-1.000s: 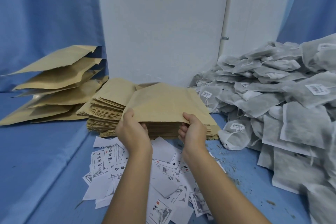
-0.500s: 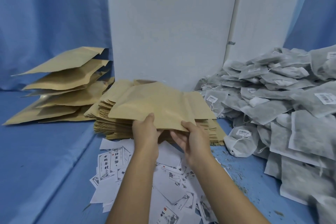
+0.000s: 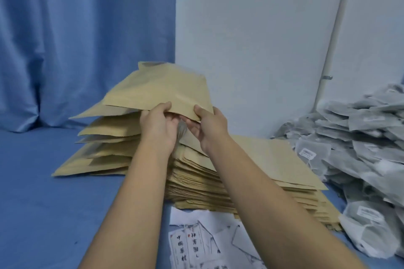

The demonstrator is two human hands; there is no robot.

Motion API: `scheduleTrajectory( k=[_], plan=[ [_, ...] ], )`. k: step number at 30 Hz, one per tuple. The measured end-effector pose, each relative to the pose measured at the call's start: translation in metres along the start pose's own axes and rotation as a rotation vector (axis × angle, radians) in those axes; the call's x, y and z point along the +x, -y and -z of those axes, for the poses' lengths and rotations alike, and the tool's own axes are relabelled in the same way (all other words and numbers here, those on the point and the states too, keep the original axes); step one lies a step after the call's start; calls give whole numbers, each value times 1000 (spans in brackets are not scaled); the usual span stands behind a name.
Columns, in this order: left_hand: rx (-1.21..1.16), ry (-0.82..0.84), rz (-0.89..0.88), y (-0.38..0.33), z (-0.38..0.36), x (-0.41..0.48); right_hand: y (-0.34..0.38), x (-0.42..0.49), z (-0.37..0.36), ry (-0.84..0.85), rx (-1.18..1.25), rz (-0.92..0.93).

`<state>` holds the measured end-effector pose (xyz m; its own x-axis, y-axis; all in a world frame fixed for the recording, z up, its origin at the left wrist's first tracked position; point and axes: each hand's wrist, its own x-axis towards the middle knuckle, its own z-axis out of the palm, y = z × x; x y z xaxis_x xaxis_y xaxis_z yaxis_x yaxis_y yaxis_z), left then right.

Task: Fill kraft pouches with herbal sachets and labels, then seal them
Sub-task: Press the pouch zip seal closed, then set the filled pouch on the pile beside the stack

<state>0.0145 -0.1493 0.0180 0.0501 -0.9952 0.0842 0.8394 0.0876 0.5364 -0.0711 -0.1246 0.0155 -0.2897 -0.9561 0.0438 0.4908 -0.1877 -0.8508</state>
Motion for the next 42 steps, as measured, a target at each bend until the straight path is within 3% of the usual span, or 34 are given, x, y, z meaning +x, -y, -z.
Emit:
scheduleTrajectory(
  k=[5,8,10,14,20,23,28,33,36,39,42],
  plan=[
    [38,-16,-7,-50,19,60,-21,49,-59,51,-101,-59],
    [300,-37,28,-61,38,79,-34,69,-75,8,-190,-132],
    [439,-79,28,-63,45,87,-38,75,-80,19,-79,-226],
    [253,-104,-32,-67,47,97,-41,73,-85,99,303,-315],
    [13,-88,-106,-67,60,97,-45,69,-92,77,376,-212],
    [7,-106,-114,-66,63,94,-49,64,-89,97,221,-213],
    [288,-184,-33,-52,56,92,-56,67,-91,45,-66,-54],
    [125,-206,-12,-57,53,96,-62,75,-105,106,-594,97],
    [62,-227,-68,-60,57,93,-62,77,-114,159,-644,75],
    [57,-337,-248,-59,63,87,-67,74,-108,-6,-590,89],
    [242,-516,-372,-50,69,78,-78,71,-88,-60,-580,-4]
  ],
)
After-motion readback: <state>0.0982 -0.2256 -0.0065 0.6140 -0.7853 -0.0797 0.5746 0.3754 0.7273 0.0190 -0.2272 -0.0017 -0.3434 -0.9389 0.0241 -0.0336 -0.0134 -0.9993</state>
